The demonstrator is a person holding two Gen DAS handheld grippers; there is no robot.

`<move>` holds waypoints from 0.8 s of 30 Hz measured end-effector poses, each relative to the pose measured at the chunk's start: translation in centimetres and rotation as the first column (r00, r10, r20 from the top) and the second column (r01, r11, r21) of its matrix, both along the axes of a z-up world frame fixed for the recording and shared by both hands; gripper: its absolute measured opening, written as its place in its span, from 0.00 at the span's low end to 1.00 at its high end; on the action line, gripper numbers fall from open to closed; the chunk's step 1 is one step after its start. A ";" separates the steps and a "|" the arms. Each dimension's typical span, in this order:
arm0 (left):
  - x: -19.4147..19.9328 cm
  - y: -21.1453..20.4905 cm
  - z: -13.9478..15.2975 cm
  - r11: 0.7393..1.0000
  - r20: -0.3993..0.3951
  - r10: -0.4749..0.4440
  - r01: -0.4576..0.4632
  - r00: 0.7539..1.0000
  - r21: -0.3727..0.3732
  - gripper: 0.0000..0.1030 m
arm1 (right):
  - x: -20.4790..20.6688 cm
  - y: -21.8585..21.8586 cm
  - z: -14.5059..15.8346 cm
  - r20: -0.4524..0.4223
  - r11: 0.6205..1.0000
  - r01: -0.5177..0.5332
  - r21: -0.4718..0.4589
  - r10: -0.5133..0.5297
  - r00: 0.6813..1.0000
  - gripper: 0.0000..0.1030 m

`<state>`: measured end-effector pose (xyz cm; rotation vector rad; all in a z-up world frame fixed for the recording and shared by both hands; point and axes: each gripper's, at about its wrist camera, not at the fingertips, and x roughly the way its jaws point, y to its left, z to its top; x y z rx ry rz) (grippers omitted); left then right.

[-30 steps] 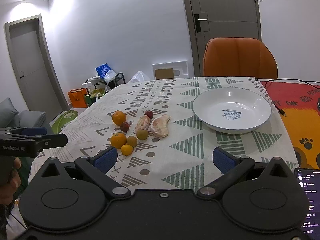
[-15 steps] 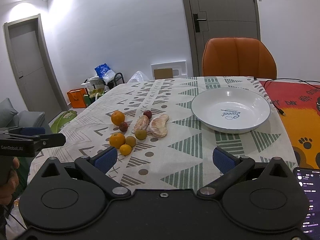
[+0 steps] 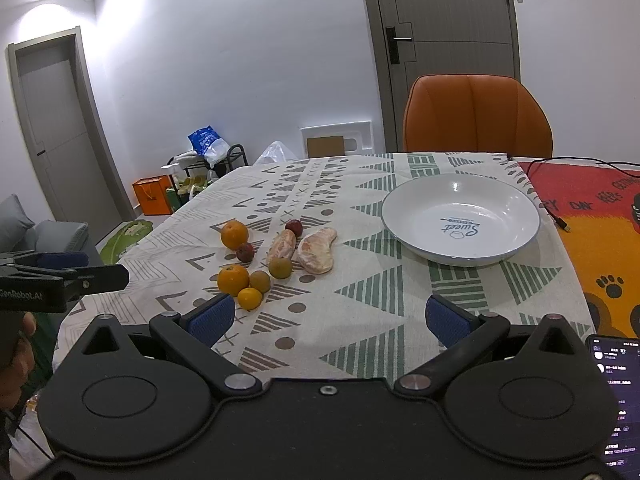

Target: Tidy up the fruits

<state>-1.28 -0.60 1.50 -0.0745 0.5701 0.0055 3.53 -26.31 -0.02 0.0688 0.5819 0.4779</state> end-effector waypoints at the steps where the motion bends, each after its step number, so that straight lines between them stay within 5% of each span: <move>1: 0.0 0.0 0.0 1.000 0.000 0.000 0.000 1.000 0.000 1.00 | 0.0 0.0 0.0 -0.001 1.000 0.000 0.000 0.000 1.000 1.00; 24: 1.3 -0.1 -0.6 0.999 0.016 0.013 -0.012 1.000 -0.040 0.99 | 1.3 -0.4 -0.3 0.001 1.000 -0.005 0.029 0.005 1.000 1.00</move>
